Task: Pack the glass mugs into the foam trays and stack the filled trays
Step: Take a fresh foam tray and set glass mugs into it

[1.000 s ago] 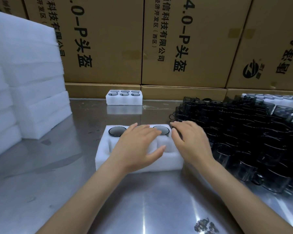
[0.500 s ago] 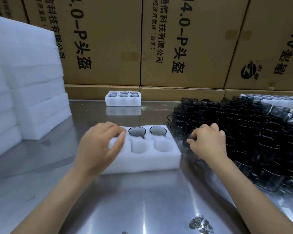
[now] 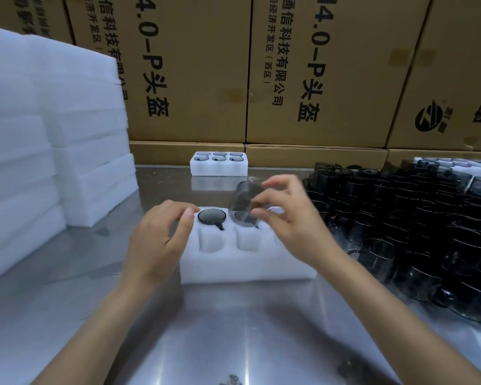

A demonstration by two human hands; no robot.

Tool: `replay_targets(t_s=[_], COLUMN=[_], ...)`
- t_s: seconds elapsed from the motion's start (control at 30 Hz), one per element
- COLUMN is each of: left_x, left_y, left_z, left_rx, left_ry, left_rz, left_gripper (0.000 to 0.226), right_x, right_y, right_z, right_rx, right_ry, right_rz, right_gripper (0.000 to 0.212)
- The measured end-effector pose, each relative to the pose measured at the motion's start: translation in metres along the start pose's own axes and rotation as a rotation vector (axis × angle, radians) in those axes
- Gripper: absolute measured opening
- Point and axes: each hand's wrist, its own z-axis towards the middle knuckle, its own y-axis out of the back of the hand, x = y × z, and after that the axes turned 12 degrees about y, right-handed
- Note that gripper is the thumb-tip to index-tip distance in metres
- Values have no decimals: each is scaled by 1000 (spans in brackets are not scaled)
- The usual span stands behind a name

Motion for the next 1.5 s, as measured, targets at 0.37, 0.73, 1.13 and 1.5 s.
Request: replay_targets(t_s=[0.37,0.73,1.13,1.5], left_x=[2,-7,-14,-16], left_y=[1,6,8,6], left_z=[0,-9,-15,-13], left_rx=[55,-18,-126,-114], left_ry=[29,-28,-100,22], left_rz=[-119,-96,-104,-89], left_gripper=[37,33,39,40], right_x=[4,13,21,23], right_y=[-47,-53,-49,-44], right_z=[1,-9,-4,7], right_rx=[263,250,283,409], right_ry=[-40,-1,-114,-9], right_rz=[114,-27,139,-77], right_gripper=[8,6,19,7])
